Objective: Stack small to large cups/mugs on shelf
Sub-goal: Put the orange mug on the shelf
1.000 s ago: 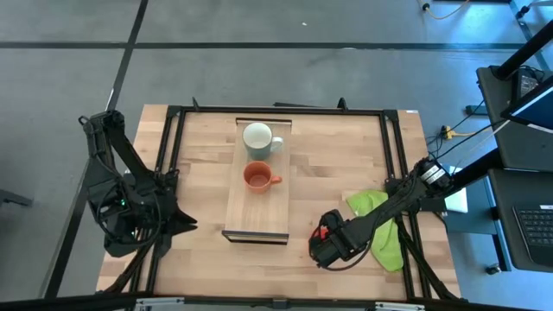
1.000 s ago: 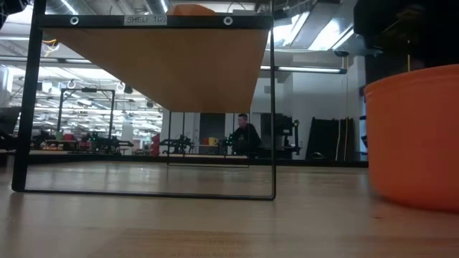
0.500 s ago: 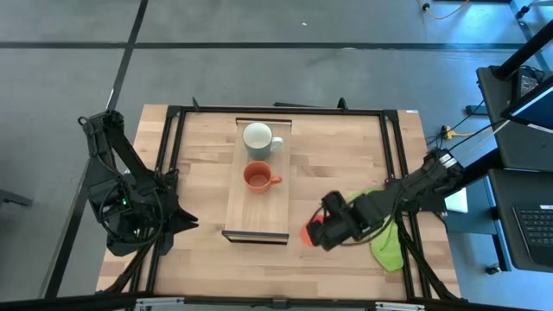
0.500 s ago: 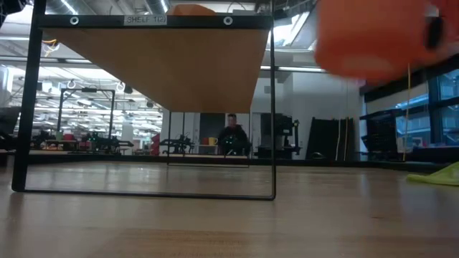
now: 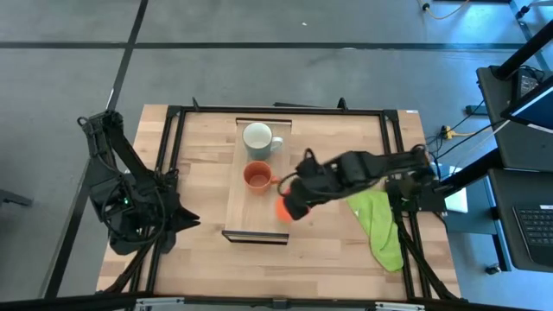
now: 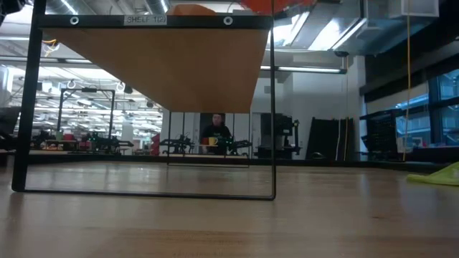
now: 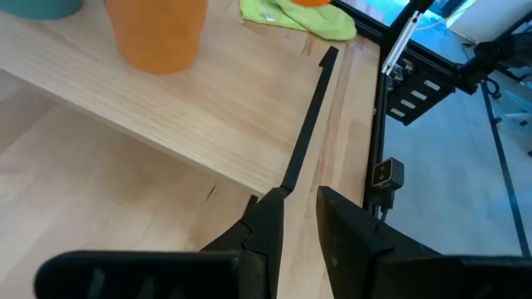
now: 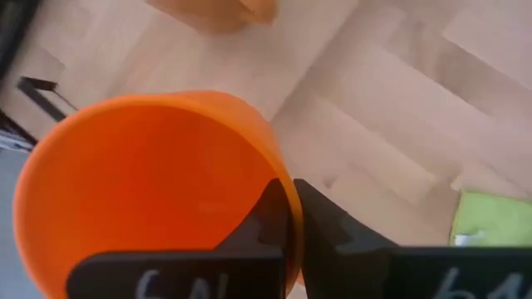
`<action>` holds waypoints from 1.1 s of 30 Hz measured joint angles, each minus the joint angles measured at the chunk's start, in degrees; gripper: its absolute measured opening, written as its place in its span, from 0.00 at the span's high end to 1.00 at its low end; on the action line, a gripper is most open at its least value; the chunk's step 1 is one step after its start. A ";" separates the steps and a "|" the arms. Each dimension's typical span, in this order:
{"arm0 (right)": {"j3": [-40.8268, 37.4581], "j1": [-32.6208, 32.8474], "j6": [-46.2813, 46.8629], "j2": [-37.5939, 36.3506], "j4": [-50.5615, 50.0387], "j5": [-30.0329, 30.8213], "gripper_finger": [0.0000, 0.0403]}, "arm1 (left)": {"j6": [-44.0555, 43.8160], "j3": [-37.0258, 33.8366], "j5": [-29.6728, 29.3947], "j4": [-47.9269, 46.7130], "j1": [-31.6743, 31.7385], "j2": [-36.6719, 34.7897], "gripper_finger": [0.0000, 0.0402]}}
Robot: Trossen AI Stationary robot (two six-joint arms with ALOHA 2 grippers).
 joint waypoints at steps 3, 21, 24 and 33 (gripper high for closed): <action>4.14 -1.56 -4.52 3.99 -0.04 -3.71 0.97 | 0.00 0.00 1.08 -0.04 0.74 0.00 0.83; 5.03 -2.61 -9.68 8.99 16.47 -4.25 0.96 | 0.02 0.00 4.13 -2.44 5.65 0.00 0.83; 4.94 -2.59 -10.06 10.13 16.10 -4.16 0.96 | 0.20 0.00 4.52 -2.51 6.12 0.00 0.83; 4.94 -2.66 -11.12 11.41 17.77 -4.18 0.96 | 0.31 0.00 4.57 -2.45 6.21 0.01 0.83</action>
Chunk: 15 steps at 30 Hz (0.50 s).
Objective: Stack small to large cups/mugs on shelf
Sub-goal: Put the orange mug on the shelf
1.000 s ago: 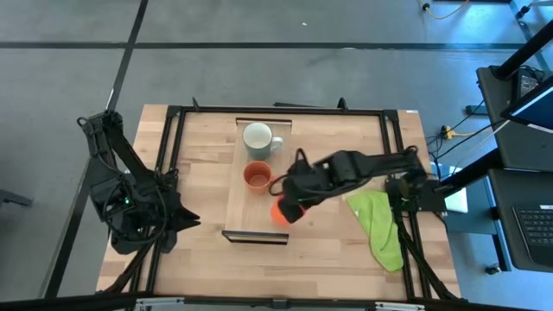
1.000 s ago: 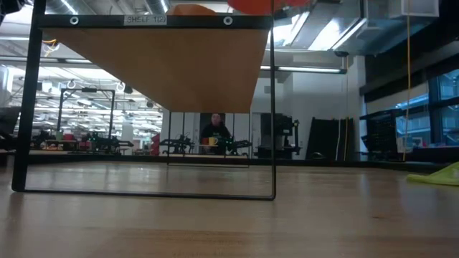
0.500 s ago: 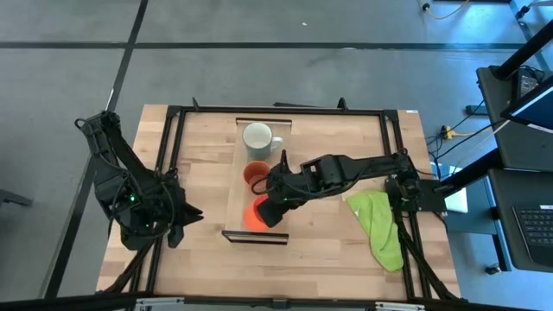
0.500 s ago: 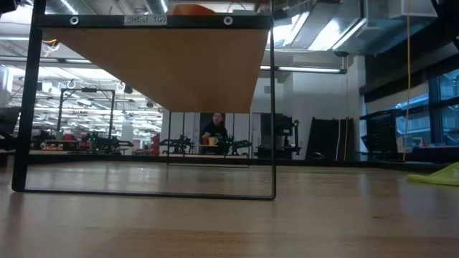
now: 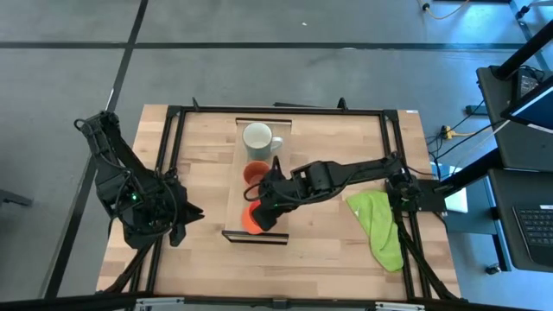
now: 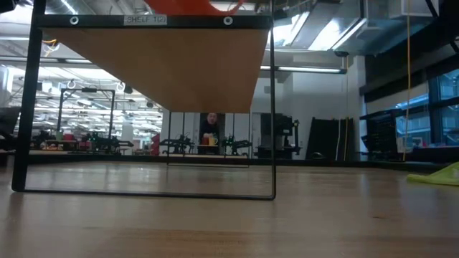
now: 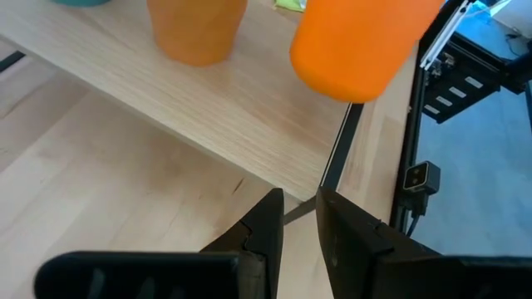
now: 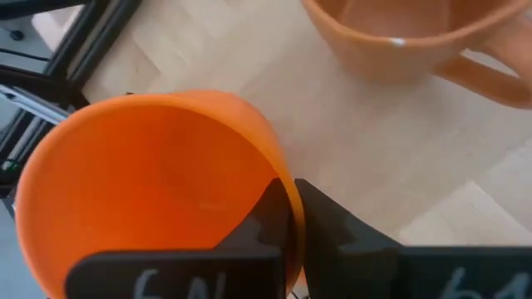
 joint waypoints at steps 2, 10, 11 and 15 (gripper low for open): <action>0.00 0.02 -0.59 0.00 1.54 0.02 0.95 | 0.13 0.00 -0.04 0.00 0.00 0.01 0.83; 0.00 -0.22 -1.45 0.47 1.02 0.48 0.89 | 0.17 0.00 -0.13 0.00 0.00 0.01 0.83; 0.00 -0.22 -1.45 0.57 0.55 0.48 0.89 | 0.17 0.00 -0.13 0.00 0.00 0.01 0.83; 0.00 -0.37 -1.45 0.91 0.68 0.52 0.90 | 0.17 0.00 -0.14 0.02 0.00 0.01 0.83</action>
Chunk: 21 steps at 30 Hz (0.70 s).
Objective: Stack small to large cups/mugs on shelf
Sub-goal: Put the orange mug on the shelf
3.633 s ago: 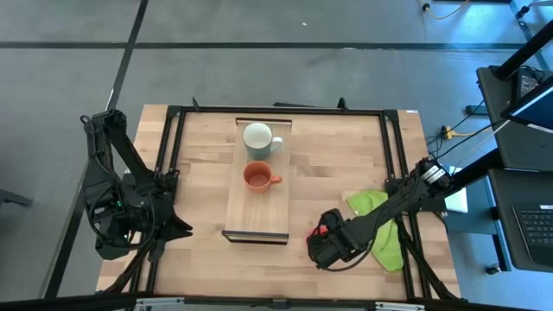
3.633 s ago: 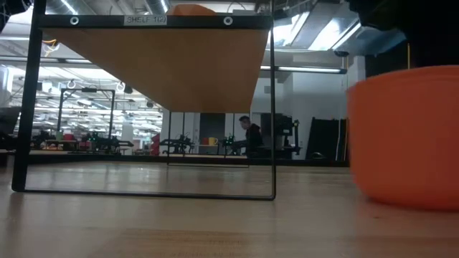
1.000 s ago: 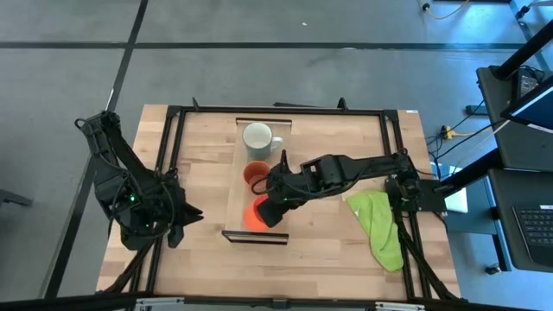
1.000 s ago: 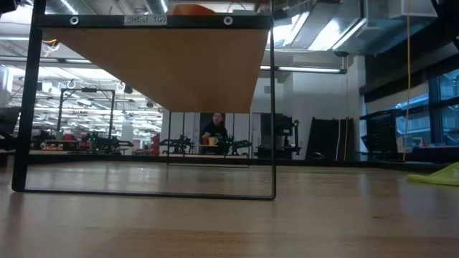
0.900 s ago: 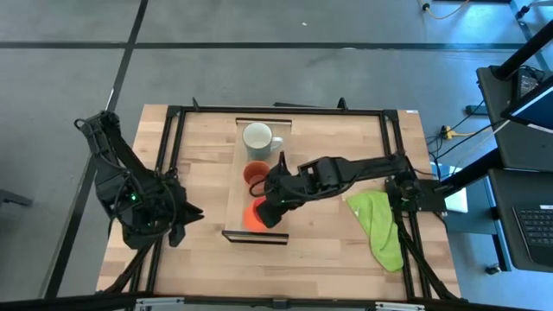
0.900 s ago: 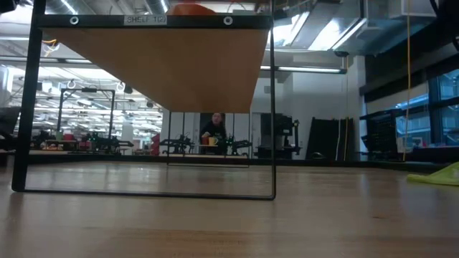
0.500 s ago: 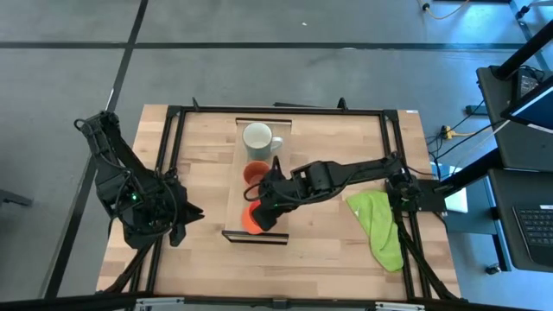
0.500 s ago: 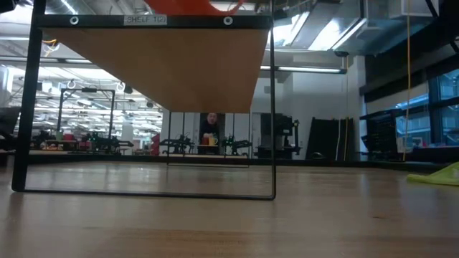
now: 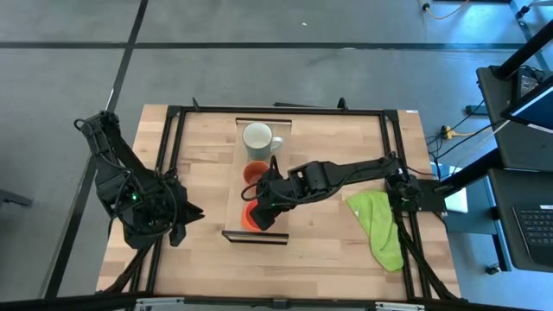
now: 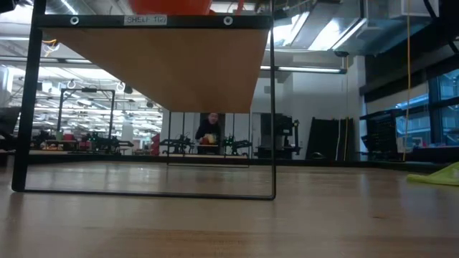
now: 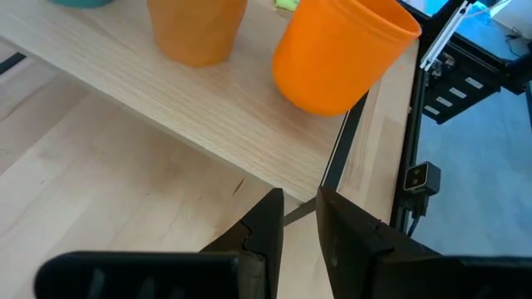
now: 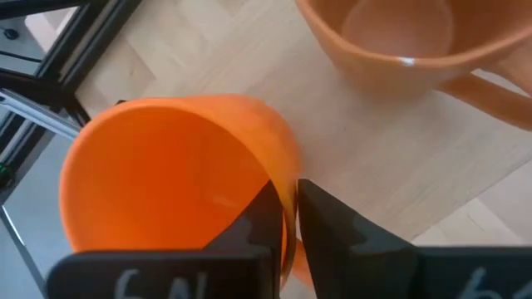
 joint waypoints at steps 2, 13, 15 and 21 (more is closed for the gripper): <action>0.00 -0.07 0.00 0.03 -0.01 0.00 0.90 | 0.00 0.00 0.01 0.01 0.00 0.00 0.83; 0.00 -0.20 -0.10 0.03 -0.33 -0.48 0.90 | 1.07 0.00 -0.03 0.02 0.00 0.00 0.83; 0.00 -0.20 -0.32 0.03 -0.36 -0.49 0.89 | 1.07 0.00 -0.03 0.03 0.00 0.00 0.83; 0.00 -0.20 -1.51 0.03 -1.30 -0.50 0.89 | 1.07 0.00 -0.03 0.03 0.00 0.00 0.83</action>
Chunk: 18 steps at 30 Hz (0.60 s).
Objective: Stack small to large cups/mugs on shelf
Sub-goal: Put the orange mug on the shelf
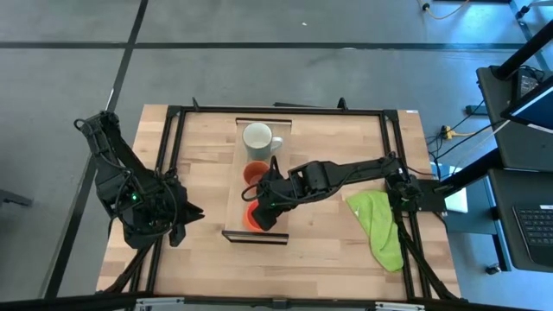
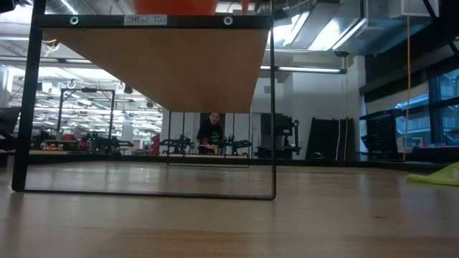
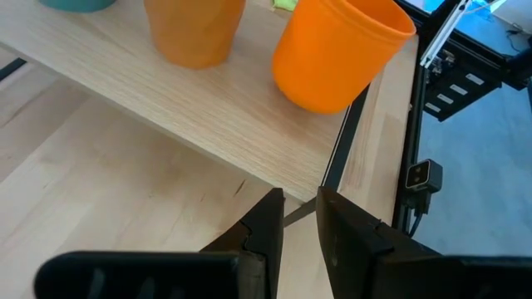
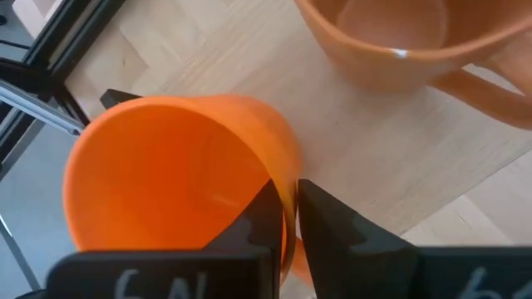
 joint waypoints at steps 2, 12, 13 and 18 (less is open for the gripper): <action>0.00 0.00 -0.11 0.00 -0.01 0.12 0.89 | 0.00 0.00 0.00 0.00 0.00 0.00 0.83; 0.00 0.00 -0.20 0.00 0.14 0.44 0.75 | 0.00 0.00 0.01 0.00 0.00 0.00 0.83; 0.00 0.00 -0.20 0.00 0.14 0.44 0.74 | 0.00 0.00 0.00 0.00 0.00 0.00 0.83; 0.00 0.02 -0.54 0.00 0.25 2.10 0.69 | -0.01 0.00 0.00 0.00 0.00 0.00 0.83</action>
